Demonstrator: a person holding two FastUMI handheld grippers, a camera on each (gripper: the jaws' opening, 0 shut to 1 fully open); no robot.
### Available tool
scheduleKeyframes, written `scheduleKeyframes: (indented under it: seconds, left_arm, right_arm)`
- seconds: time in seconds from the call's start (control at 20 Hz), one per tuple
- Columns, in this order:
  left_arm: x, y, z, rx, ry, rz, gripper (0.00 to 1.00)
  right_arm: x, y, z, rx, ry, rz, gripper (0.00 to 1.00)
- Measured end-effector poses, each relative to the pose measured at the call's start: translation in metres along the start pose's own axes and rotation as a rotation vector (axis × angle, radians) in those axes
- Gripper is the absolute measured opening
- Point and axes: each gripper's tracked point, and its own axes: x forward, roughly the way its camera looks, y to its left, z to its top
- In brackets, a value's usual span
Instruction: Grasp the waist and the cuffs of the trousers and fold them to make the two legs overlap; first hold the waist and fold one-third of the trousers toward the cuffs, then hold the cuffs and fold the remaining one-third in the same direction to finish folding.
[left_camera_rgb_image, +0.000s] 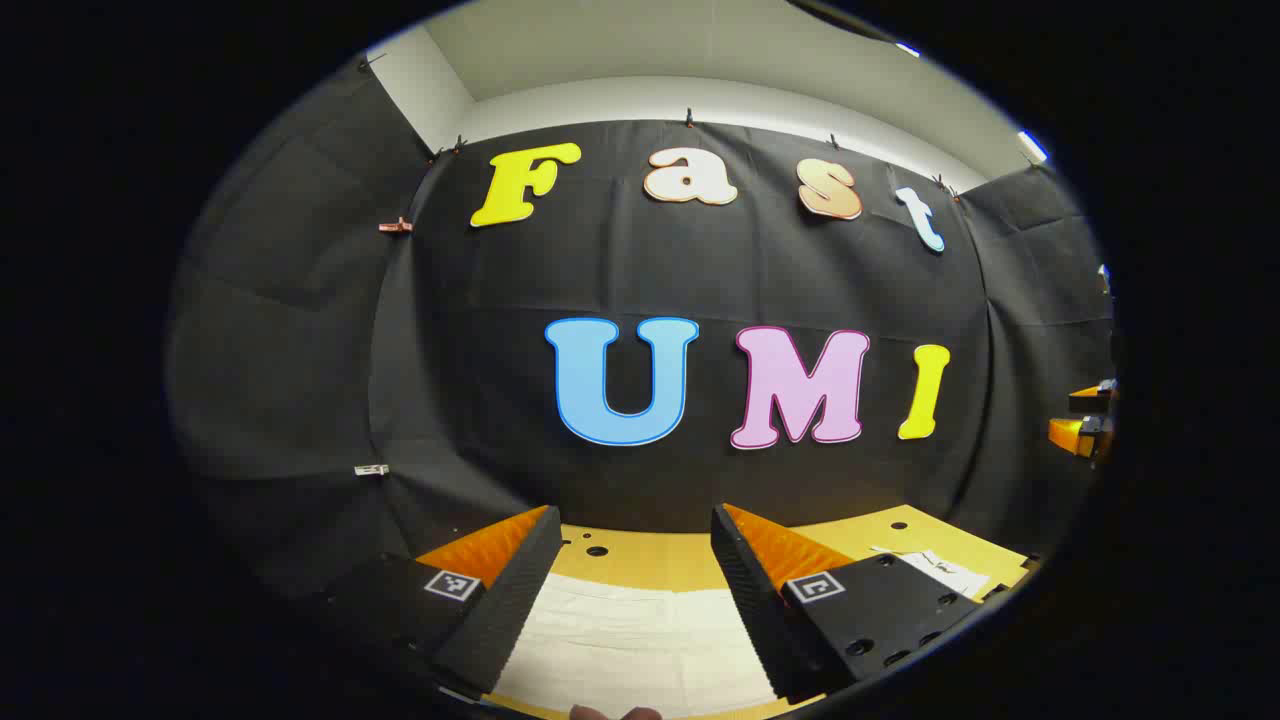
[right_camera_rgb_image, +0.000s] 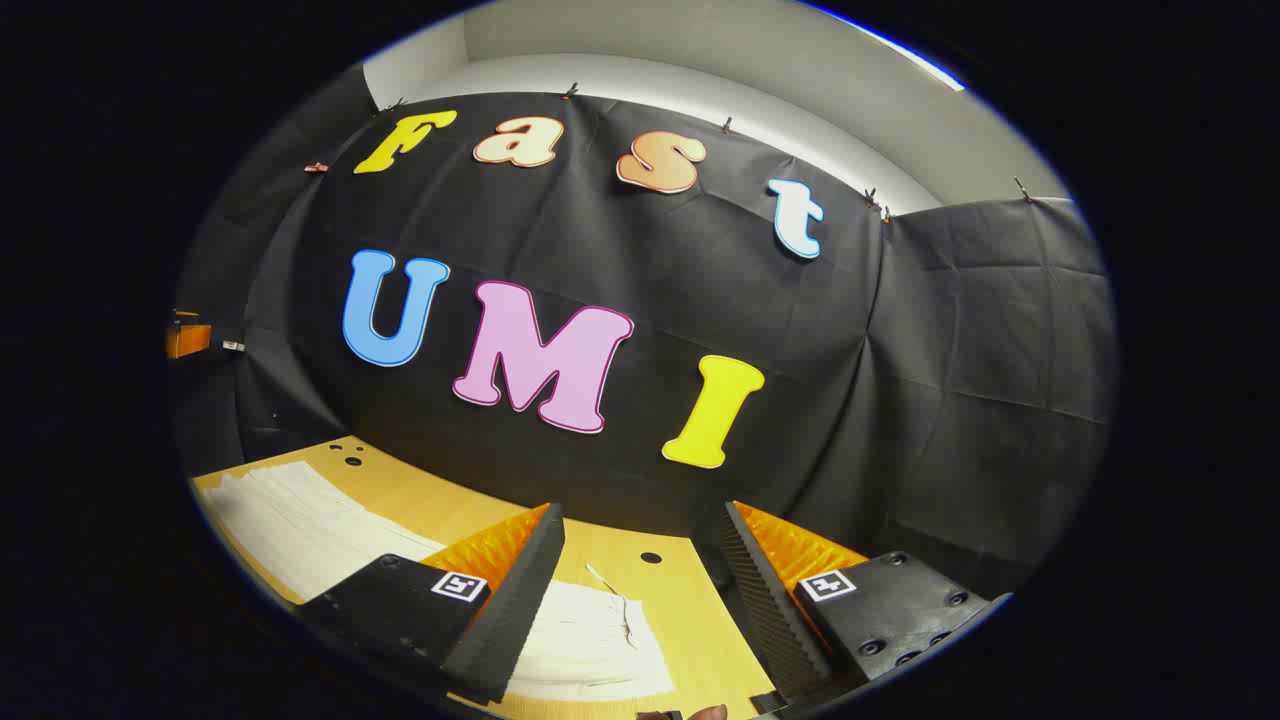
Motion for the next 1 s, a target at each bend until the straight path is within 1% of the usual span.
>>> scheduleKeyframes:
  seconds: [0.35, 0.7, 0.8, 0.9, 1.0]
  left_arm:
    - [-0.008, 0.001, -0.006, 0.001, 0.016, -0.053, 0.95]
    - [-0.012, 0.015, -0.021, 0.084, 0.037, -0.093, 0.95]
    - [-0.015, 0.019, -0.034, 0.13, 0.058, -0.113, 0.95]
    - [-0.02, 0.02, -0.06, 0.224, 0.09, -0.161, 0.93]
    - [-0.02, 0.03, -0.089, 0.328, 0.148, -0.19, 0.95]
  right_arm:
    - [-0.007, 0.005, 0.0, -0.017, 0.005, 0.002, 0.96]
    - [-0.013, 0.011, -0.004, -0.07, 0.016, 0.01, 0.97]
    - [-0.016, 0.013, -0.011, -0.133, 0.023, 0.022, 0.97]
    - [-0.017, 0.016, -0.026, -0.208, 0.047, 0.044, 0.97]
    - [-0.02, 0.021, -0.048, -0.285, 0.083, 0.076, 0.97]
